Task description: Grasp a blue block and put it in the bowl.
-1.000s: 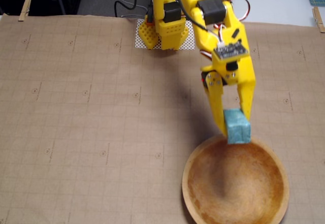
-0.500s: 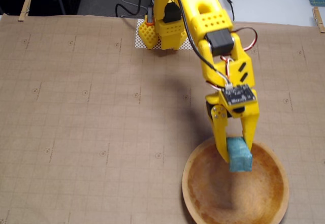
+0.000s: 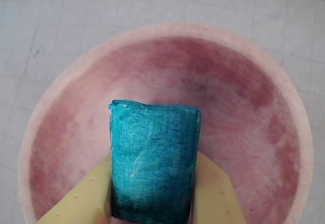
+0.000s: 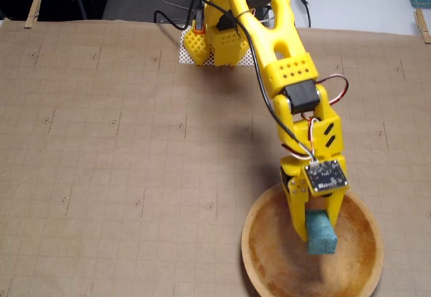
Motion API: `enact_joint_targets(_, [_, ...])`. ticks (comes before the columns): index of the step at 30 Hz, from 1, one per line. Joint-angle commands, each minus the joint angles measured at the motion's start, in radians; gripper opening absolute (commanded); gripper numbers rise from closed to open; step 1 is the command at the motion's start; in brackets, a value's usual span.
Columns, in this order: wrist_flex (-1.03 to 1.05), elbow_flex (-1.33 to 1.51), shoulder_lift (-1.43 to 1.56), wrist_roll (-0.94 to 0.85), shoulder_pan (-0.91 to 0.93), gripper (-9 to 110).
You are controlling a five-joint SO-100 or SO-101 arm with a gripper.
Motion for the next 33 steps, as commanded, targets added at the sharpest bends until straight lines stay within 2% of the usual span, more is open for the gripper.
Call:
enact_joint_targets(1, [-0.003, -0.095, 0.023, 0.0, -0.005, -3])
enact_joint_targets(6, [-0.003, -0.095, 0.012, -0.002, -0.002, -1])
enact_joint_targets(22, [-0.006, -0.1, -0.015, -0.002, 0.0, 25])
enact_joint_targets(33, [-0.002, -0.061, 0.091, -0.014, 0.002, 26])
